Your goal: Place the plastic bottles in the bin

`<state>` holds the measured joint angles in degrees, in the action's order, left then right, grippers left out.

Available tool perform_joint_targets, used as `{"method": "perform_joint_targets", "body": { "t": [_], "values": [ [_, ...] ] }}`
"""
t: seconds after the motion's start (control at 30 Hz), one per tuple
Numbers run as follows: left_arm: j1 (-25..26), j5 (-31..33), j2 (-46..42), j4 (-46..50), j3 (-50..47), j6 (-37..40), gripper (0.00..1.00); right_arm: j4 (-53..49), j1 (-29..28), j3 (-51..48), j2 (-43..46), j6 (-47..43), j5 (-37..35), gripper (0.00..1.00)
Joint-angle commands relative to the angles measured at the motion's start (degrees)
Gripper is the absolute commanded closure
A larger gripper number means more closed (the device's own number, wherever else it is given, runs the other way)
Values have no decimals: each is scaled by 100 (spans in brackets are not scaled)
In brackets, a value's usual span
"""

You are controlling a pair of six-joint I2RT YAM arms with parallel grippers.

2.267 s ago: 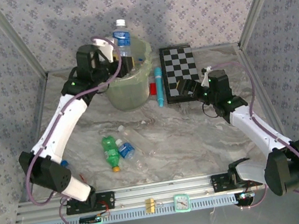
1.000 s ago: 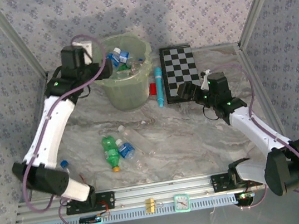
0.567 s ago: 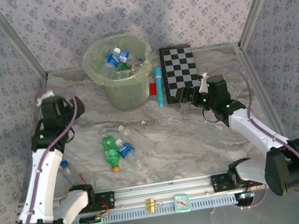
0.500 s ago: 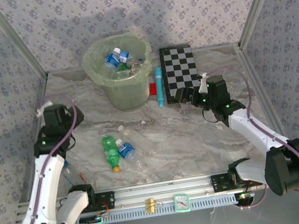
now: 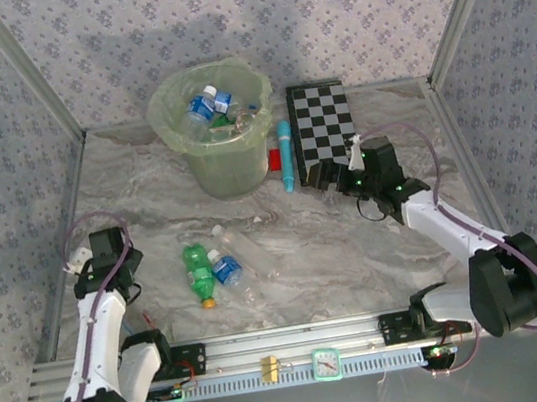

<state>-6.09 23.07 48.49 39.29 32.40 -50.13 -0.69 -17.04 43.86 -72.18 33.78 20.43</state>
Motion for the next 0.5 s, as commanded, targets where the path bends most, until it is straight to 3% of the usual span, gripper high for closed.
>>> {"method": "perform_joint_targets", "body": {
  "t": [0.0,0.27,0.47],
  "values": [
    [-106,243,251,-3,-41,-198,0,-78,-38,326,-80,-36,98,0],
    [-147,455,887,-322,-113,-308,0,-195,-165,475,-147,-56,24,0],
    [-156,211,1389,-713,-240,-367,0,-298,-202,528,-192,-56,23,0]
  ]
}}
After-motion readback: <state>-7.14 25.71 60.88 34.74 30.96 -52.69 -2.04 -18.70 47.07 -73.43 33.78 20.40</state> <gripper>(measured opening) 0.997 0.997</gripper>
